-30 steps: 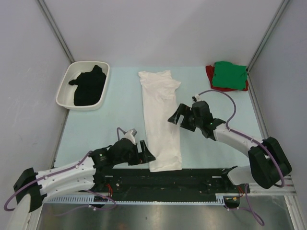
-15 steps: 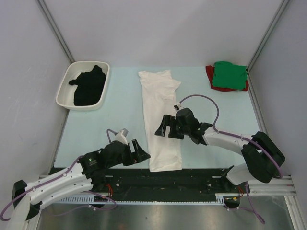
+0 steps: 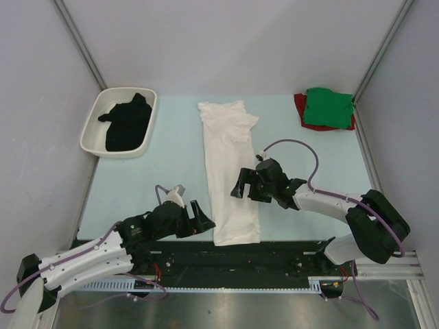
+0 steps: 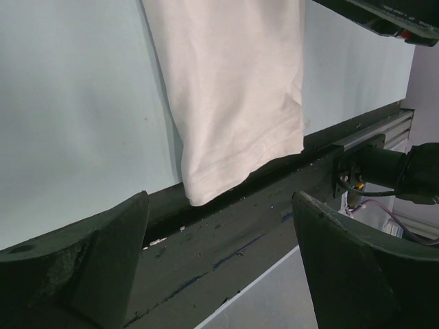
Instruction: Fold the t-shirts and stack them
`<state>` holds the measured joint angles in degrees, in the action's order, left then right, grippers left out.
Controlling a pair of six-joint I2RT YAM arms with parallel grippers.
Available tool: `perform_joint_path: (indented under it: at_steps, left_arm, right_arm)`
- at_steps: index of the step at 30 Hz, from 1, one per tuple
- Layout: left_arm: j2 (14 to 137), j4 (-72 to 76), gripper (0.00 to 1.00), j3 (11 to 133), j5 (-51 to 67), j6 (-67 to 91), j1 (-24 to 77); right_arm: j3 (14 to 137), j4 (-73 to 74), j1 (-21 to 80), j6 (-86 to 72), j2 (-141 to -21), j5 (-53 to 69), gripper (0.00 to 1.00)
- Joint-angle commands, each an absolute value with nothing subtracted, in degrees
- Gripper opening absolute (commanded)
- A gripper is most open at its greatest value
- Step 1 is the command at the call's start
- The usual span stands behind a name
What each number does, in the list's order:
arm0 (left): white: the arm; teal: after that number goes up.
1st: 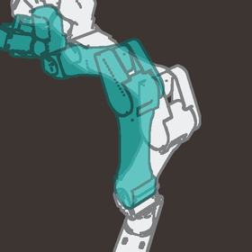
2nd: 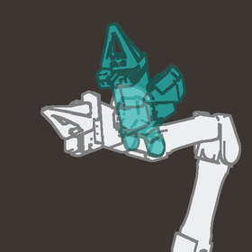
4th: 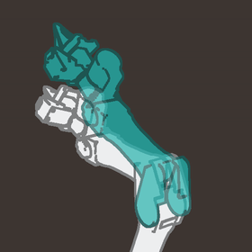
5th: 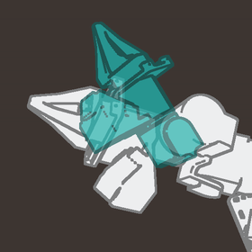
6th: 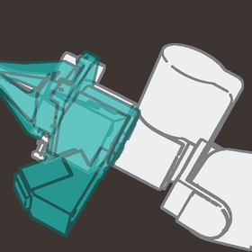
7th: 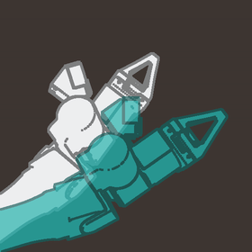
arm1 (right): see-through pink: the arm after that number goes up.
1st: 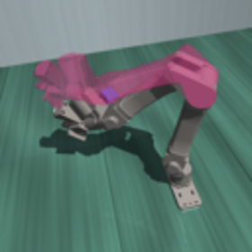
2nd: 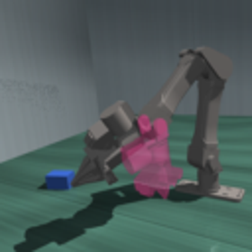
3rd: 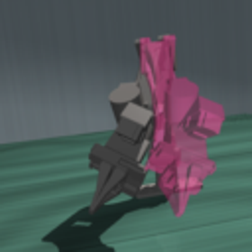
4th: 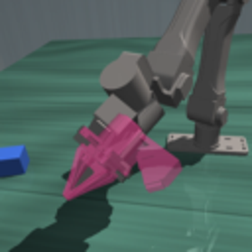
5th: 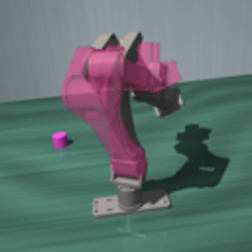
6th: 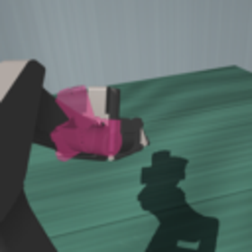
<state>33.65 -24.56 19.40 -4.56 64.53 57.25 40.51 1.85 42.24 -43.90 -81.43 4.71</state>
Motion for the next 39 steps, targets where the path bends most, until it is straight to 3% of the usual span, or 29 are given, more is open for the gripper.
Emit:
perform_joint_path:
  at_steps: [1, 23, 39]
  left_arm:
    - [34.72, -21.89, 0.9, 18.72, -5.01, 65.3, 57.48]
    - [37.18, -17.93, 0.9, 17.93, -3.25, 65.48, 57.48]
    - [32.78, -19.95, 0.91, 16.52, -3.78, 66.71, 57.48]
  right_arm:
    - [39.11, 0.61, 42.89, -43.68, -81.91, 4.48, 1.0]
    - [32.08, 3.6, 51.67, -47.19, -70.67, 2.55, 1.0]
    - [23.56, -1.67, 59.41, -54.67, -68.74, 0.0, 0.99]
